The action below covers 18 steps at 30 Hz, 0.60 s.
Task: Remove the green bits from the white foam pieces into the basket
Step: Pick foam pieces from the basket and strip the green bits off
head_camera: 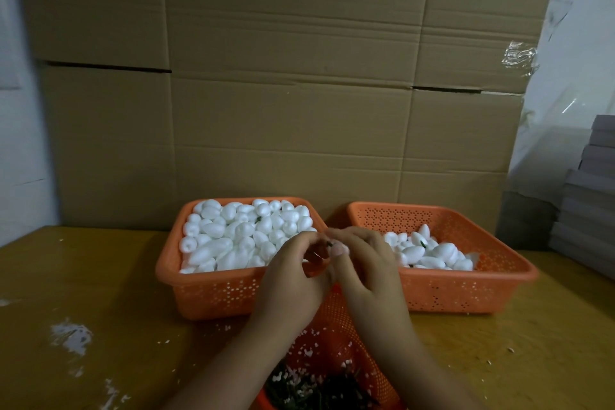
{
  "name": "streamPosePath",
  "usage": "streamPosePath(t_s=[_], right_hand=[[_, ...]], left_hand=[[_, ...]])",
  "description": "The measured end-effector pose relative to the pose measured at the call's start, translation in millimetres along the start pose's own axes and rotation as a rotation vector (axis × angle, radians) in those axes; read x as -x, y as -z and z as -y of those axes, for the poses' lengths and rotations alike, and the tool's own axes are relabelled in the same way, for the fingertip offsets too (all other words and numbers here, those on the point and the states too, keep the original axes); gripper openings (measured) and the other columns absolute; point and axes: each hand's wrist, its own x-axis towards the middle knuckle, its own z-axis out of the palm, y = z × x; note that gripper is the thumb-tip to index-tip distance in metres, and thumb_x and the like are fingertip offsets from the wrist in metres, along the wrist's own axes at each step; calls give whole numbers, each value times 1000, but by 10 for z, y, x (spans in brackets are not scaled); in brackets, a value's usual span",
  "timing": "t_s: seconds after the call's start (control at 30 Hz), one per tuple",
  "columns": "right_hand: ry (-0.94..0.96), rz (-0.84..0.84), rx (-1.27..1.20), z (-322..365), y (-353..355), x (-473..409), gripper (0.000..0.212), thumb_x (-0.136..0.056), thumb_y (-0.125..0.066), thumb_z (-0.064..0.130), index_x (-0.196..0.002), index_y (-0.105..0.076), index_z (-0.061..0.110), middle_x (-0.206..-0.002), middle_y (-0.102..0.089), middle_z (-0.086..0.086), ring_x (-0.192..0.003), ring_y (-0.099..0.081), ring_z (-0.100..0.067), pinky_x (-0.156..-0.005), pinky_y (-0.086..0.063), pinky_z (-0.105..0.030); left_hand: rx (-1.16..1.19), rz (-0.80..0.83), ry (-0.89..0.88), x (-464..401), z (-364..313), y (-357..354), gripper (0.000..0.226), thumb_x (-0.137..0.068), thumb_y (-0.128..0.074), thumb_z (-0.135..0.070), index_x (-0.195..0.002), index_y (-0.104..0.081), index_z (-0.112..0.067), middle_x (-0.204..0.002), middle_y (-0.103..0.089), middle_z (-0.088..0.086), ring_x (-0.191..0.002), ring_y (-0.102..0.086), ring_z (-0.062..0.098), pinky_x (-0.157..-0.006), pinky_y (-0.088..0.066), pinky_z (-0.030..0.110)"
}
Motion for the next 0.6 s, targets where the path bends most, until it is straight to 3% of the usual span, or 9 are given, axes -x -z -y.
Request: streamPosePath(t_s=[0.03,0.1,0.2,0.3,0.5,0.6], right_hand=[[-19,-18,-13,-6,3,-3,34,-89,-45,49,-109,-68,36,-109,-55,22,-112,-48,5,-89,-34,-6],[-98,-54,-54,-31,16,-20,26,-94,-45,44,-102,-68,33,-102,-59,19,-102,-53,5,-83,-39,-12],[-249,-19,-148,-88,44,-51,30,-98,-45,34,-87,-72,26,-89,-66,6,-86,-59,-2,-75,-43,-25],[-310,-37,-210,-83,59,-58,34,-99,-45,33,-80,-73,27,-90,-70,5,-86,-63,-5,-76,-46,-28],[-212,-90,-220,-27,94,-40,32,-99,-47,25,-82,-72,37,-91,-65,14,-92,-59,-1,-79,-43,-26],[-110,-87,-201,-14,90,-41,30,-100,-48,26,-88,-74,34,-98,-63,14,-104,-57,-3,-88,-43,-25]], left_hand=[[22,-22,10,-5,-10,-5,15,-80,-72,-41,-92,-66,-36,-93,-69,-22,-92,-62,-6,-80,-49,17],[43,-63,2,-3,-30,-9,16,-84,-74,-29,-86,-64,-42,-90,-69,-24,-90,-63,-6,-78,-48,14],[55,-86,-12,0,-59,1,24,-85,-74,-25,-83,-64,-47,-90,-69,-25,-91,-62,-9,-76,-45,6],[56,-95,-10,5,-69,17,24,-85,-73,-25,-83,-62,-46,-90,-68,-28,-92,-60,-11,-77,-41,3],[46,-59,31,3,-50,12,9,-84,-73,-38,-87,-64,-40,-93,-68,-27,-93,-61,-10,-76,-42,3],[-22,5,21,12,-24,8,28,-78,-64,-62,-92,-65,-38,-96,-69,-24,-98,-61,-7,-82,-46,10]])
